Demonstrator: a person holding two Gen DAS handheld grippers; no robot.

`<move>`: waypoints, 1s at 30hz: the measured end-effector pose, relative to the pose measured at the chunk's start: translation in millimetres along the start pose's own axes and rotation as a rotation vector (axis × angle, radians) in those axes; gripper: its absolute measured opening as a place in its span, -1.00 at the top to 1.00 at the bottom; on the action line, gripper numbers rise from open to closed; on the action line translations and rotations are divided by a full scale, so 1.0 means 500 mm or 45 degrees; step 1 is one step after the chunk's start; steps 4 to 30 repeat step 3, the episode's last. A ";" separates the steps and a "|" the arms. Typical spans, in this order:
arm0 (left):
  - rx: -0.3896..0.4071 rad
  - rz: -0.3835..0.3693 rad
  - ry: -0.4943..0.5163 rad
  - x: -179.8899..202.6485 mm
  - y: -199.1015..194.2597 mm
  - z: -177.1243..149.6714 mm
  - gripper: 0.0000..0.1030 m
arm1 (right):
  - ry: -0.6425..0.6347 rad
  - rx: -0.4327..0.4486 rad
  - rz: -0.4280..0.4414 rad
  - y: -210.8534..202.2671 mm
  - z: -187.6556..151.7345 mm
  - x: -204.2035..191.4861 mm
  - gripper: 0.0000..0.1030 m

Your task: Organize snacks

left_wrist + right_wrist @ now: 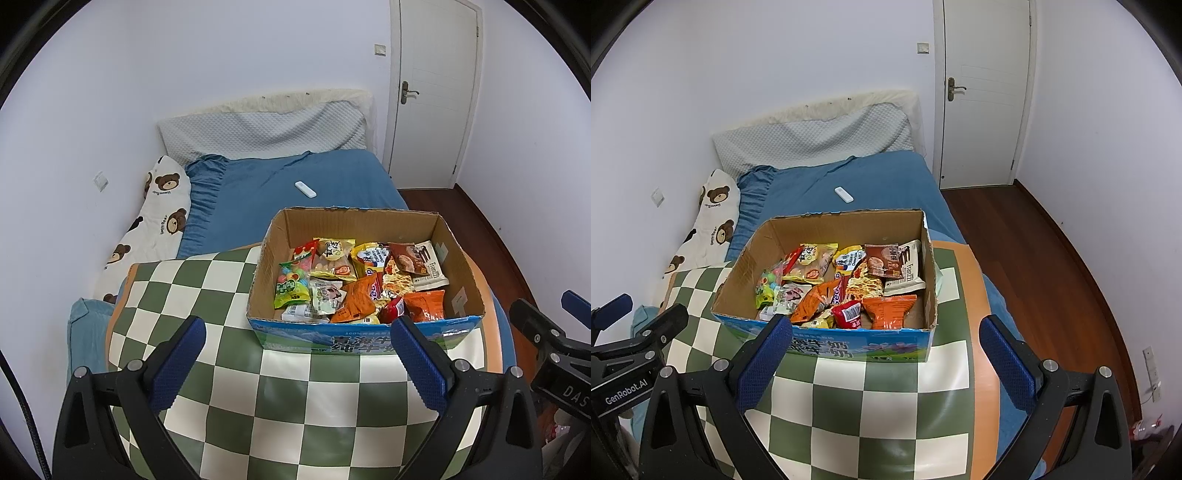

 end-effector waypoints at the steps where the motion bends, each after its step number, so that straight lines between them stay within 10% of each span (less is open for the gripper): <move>1: 0.010 0.007 0.002 0.000 -0.003 0.002 -0.99 | 0.002 -0.001 0.001 0.000 -0.001 0.001 -1.00; 30: 0.013 0.003 -0.002 0.002 -0.006 0.004 -0.99 | 0.002 0.002 -0.001 -0.003 0.001 0.000 -1.00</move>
Point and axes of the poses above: each gripper's, at about its wrist camera, not at the fingertips, and y roughly the way its jaws point, x to its right, z to its top, the point moved 10 cm from there along y, roughly the way its jaws point, and after that the axes turned 4 degrees about -z, right-handed, at the moved point
